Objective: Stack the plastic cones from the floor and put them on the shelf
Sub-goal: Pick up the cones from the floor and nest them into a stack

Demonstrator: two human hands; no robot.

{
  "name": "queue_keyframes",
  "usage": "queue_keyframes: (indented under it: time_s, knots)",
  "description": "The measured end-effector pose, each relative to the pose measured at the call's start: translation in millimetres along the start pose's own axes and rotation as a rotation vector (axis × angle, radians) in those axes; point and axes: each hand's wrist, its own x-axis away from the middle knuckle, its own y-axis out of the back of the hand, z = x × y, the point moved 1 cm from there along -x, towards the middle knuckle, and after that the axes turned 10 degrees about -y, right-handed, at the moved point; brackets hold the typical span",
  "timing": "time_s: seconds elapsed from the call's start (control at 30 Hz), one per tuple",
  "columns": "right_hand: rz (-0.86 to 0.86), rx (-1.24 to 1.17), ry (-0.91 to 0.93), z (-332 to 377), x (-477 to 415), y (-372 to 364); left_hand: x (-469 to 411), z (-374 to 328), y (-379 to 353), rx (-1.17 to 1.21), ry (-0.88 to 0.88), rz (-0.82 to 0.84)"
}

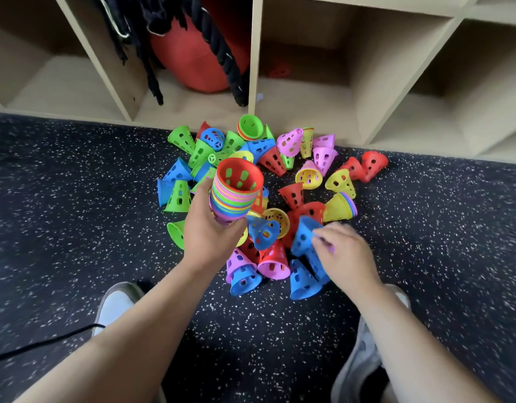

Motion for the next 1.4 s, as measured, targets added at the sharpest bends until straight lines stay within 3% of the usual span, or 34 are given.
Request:
queue_keyframes:
  time_s: [0.13,0.23,0.3,0.4,0.47,0.57,0.63,0.77,0.83,0.97,1.07,1.2,1.3,1.4]
  knots:
    - [-0.450,-0.265,0.032,43.4,-15.1,46.1,13.1,-6.1,1.7,-0.005,0.012,0.006]
    - [-0.587,-0.363,0.136,85.8,-23.0,75.0,16.7,-11.3,-2.8,-0.016,0.017,0.042]
    - [-0.592,-0.384,0.219,106.1,-24.3,83.0,17.0,-15.1,-7.3,-0.028,0.006,0.055]
    - [-0.336,-0.347,0.342,118.6,-24.0,75.6,14.2,-18.0,-13.9,-0.040,-0.031,0.087]
    - [-0.170,-0.348,0.320,115.6,-22.1,66.5,11.1,-19.3,-14.9,-0.043,-0.041,0.100]
    - [-0.292,-0.447,0.058,91.4,-18.9,56.6,7.6,-20.7,-9.8,-0.023,-0.037,0.070]
    - [-0.246,-0.308,-0.073,66.7,-15.8,48.2,5.9,-17.7,-5.0,-0.001,-0.017,0.033]
    - [0.524,0.196,-0.045,18.9,12.9,16.1,4.2,-8.9,0.2,0.004,0.018,0.015]
    - [0.652,0.299,-0.061,-0.2,29.9,-0.7,4.0,-7.2,1.7,0.001,0.026,0.023]
    - [0.360,0.226,-0.074,-11.5,36.8,-15.5,2.7,-3.1,0.6,-0.018,0.025,0.030]
    - [0.088,-0.016,-0.104,-6.7,27.4,-8.3,4.8,0.1,-1.1,-0.019,0.023,0.044]
    - [-0.220,-0.452,-0.398,27.5,-2.3,25.6,11.5,3.3,-2.8,-0.031,0.027,0.073]
    - [-0.325,-0.833,-0.524,63.0,-31.5,57.7,16.7,4.2,-5.8,-0.029,0.020,0.088]
    - [-0.210,-1.066,-0.520,102.5,-44.7,84.6,20.8,3.6,-10.0,-0.048,0.002,0.127]
